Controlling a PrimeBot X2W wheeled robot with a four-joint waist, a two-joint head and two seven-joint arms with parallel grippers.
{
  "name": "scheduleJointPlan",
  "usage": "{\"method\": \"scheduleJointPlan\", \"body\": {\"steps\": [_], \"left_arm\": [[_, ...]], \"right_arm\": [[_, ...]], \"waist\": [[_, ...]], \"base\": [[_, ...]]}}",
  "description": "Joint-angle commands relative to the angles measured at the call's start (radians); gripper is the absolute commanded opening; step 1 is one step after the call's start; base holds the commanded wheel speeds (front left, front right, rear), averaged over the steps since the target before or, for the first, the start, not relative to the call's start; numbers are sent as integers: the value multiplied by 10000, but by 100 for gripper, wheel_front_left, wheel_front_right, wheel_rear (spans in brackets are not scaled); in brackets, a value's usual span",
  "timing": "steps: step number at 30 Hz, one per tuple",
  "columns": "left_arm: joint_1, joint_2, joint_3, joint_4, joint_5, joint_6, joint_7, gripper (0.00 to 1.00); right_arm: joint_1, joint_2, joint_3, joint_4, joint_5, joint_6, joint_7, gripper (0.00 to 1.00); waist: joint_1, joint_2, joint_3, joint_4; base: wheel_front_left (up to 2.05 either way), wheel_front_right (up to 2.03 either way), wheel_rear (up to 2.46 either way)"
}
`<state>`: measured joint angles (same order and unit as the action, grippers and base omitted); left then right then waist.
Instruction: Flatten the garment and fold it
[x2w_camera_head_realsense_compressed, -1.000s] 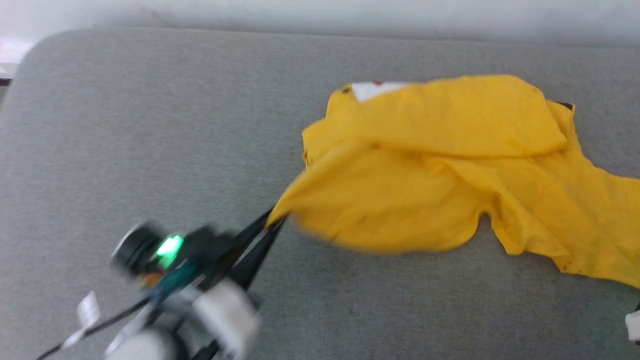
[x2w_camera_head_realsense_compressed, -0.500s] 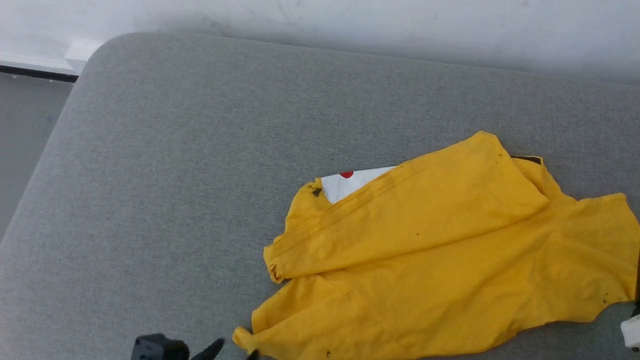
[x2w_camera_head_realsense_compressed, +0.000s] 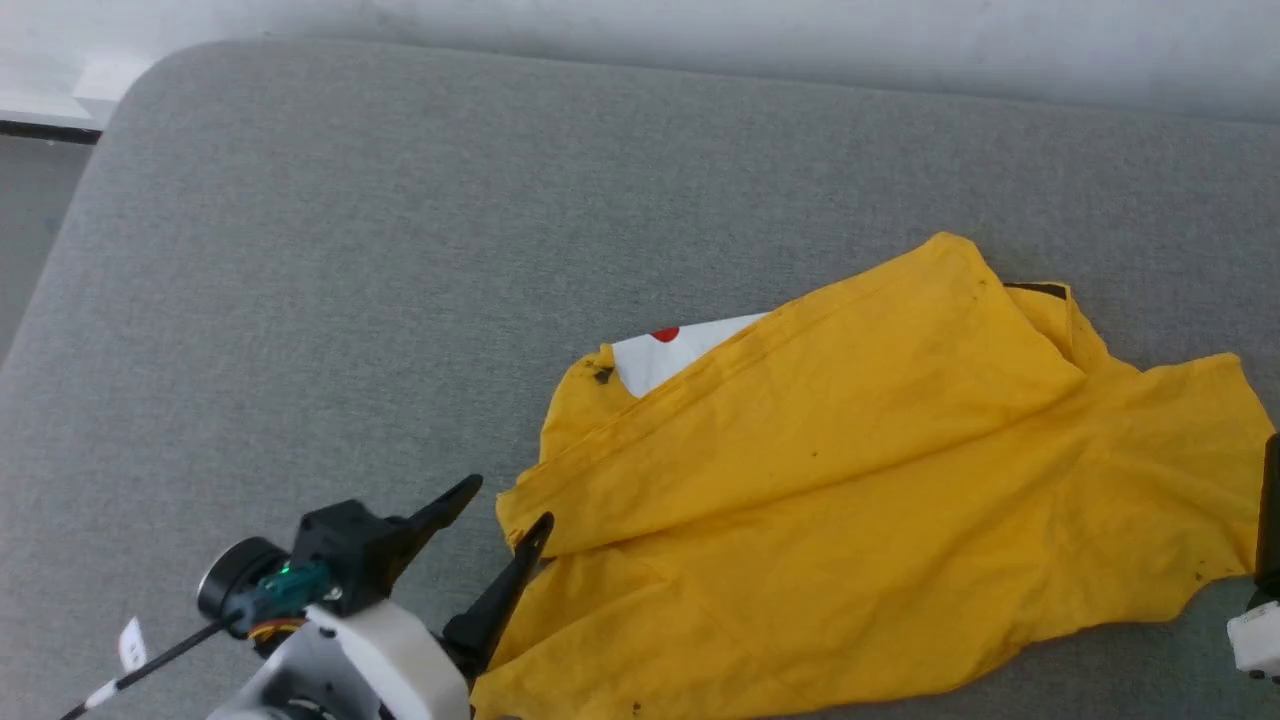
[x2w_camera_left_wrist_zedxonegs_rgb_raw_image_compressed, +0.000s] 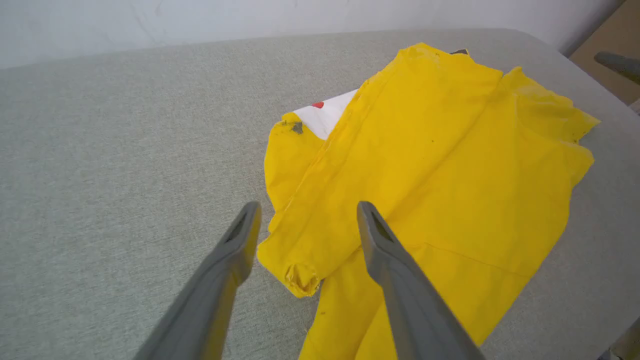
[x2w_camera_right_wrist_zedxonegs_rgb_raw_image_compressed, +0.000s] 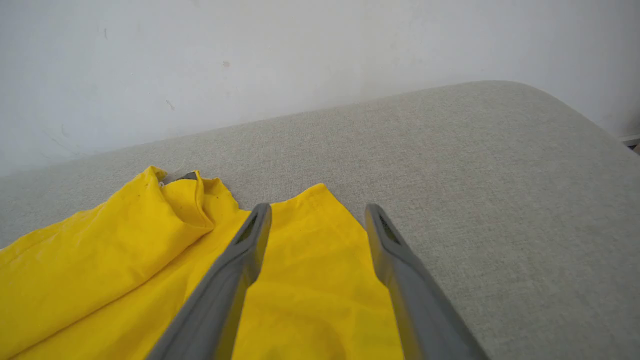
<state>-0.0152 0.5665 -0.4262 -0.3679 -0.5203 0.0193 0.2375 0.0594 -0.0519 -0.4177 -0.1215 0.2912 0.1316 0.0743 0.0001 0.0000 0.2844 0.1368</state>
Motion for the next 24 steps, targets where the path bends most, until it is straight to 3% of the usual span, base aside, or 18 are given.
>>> {"method": "scheduleJointPlan", "body": {"steps": [1, 18, 20, 21, 24], "left_arm": [[-248, -50, -65, 169, 46, -84, 56, 100], [-1341, -540, -510, 2964, 27, -467, 39, 100], [-1430, -609, -525, 3079, 44, -528, -157, 24], [-1476, -647, -520, 3116, 56, -554, -292, 0], [-1579, -688, -498, 3125, 87, -608, -567, 0]], "right_arm": [[-124, 16, -17, 15, -55, -9, -62, 100], [-306, 16, -77, 96, -94, -9, -96, 100], [-319, 16, -82, 63, -109, -9, -72, 100], [-323, 16, -87, 43, -116, -9, -60, 100], [-327, 16, -120, -19, -139, -9, -20, 100]], "waist": [[-1, 0, 202, -204], [-1, 0, 417, -470], [-1, 0, 424, -458], [-1, 0, 429, -454], [-1, 0, 424, -441]], "base": [[0, 0, 0], [0, 0, 0], [0, 0, 0], [0, 0, 0], [0, 0, 0]]}}
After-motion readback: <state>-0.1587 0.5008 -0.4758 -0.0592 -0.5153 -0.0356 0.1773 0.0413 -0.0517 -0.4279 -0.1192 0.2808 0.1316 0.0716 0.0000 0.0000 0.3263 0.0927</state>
